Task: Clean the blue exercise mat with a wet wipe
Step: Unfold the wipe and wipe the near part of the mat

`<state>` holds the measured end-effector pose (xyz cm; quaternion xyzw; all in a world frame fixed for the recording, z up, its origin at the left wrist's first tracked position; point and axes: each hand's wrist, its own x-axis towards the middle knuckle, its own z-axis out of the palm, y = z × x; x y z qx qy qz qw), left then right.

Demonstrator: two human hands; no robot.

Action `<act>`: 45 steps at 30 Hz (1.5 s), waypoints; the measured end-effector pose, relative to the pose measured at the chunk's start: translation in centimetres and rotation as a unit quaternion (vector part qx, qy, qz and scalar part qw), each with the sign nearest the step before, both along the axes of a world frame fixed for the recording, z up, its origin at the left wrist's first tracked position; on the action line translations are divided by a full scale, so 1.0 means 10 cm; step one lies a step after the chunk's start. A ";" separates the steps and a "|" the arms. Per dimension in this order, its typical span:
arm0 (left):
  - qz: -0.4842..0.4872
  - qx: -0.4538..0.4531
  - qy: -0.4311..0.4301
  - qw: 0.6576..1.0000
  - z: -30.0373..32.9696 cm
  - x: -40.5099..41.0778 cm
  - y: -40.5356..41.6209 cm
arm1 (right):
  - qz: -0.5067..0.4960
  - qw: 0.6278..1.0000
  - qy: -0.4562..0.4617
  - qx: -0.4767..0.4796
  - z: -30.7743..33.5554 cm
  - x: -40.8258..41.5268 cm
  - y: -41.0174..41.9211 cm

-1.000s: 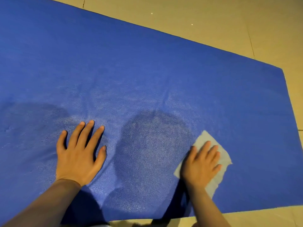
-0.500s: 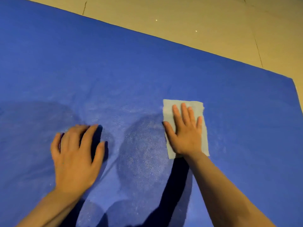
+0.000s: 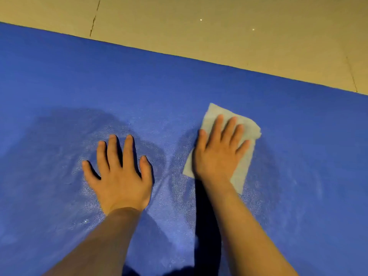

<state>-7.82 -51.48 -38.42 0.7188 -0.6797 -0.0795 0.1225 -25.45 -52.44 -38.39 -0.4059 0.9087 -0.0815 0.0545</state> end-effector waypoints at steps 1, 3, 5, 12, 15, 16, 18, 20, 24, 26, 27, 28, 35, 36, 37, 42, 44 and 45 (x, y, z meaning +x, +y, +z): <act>0.001 -0.002 -0.001 1.000 0.01 0.01 0.00 | 0.086 0.996 0.013 -0.026 -0.03 0.31 -0.06; 0.004 -0.007 0.005 1.000 0.00 0.02 0.00 | 0.233 0.972 0.019 -0.033 -0.03 0.67 -0.11; 0.008 -0.003 0.010 1.000 0.02 0.02 -0.01 | 0.327 0.945 0.001 -0.026 -0.03 0.50 -0.11; 0.014 0.006 0.006 1.000 0.04 0.01 -0.02 | 0.129 0.990 0.001 0.052 0.08 -1.36 0.02; 0.013 -0.003 -0.007 1.000 0.03 0.00 -0.02 | -0.046 0.996 -0.027 0.075 0.19 -1.83 -0.02; 0.014 -0.004 -0.013 1.000 0.02 0.00 -0.02 | -0.102 0.991 -0.044 0.068 0.22 -1.83 -0.10; 0.014 -0.006 -0.021 1.000 0.02 0.00 -0.03 | -0.196 0.977 -0.045 0.069 0.24 -1.64 -0.36; 0.012 -0.013 -0.020 1.000 0.02 0.00 -0.03 | -0.188 0.978 -0.005 0.095 0.22 -1.24 -0.69; 0.006 -0.043 -0.035 0.998 -0.01 0.00 -0.02 | 0.087 0.991 0.007 0.100 0.11 -0.14 -1.20; -0.003 -0.056 -0.039 0.998 -0.02 0.01 -0.02 | 0.231 0.971 -0.004 0.068 0.02 0.15 -1.32; -0.005 -0.057 -0.043 0.997 -0.03 0.01 -0.02 | 0.299 0.954 -0.007 0.034 0.01 0.12 -1.35; -0.005 -0.052 -0.044 0.998 -0.02 0.02 -0.02 | 0.350 0.937 -0.012 -0.006 0.03 0.02 -1.36; -0.005 -0.034 -0.012 0.999 0.00 -0.01 -0.03 | 0.187 0.981 0.003 0.057 0.14 -1.80 -1.00; -0.002 -0.032 -0.010 0.999 0.00 -0.01 -0.03 | 0.138 0.988 -0.003 0.067 0.17 -2.03 -0.90; 0.002 -0.031 -0.012 0.999 -0.01 0.00 -0.02 | 0.089 0.993 -0.005 0.074 0.19 -2.23 -0.78; -0.018 -0.061 -0.038 0.997 -0.07 0.03 -0.02 | -0.154 0.986 -0.022 0.063 0.24 -2.37 -0.75; -0.016 -0.054 -0.045 0.997 -0.06 0.02 -0.02 | -0.223 0.972 -0.045 0.057 0.23 -2.04 -1.03; -0.012 -0.045 -0.039 0.998 -0.05 0.02 -0.02 | -0.212 0.974 -0.048 0.062 0.23 -1.82 -1.19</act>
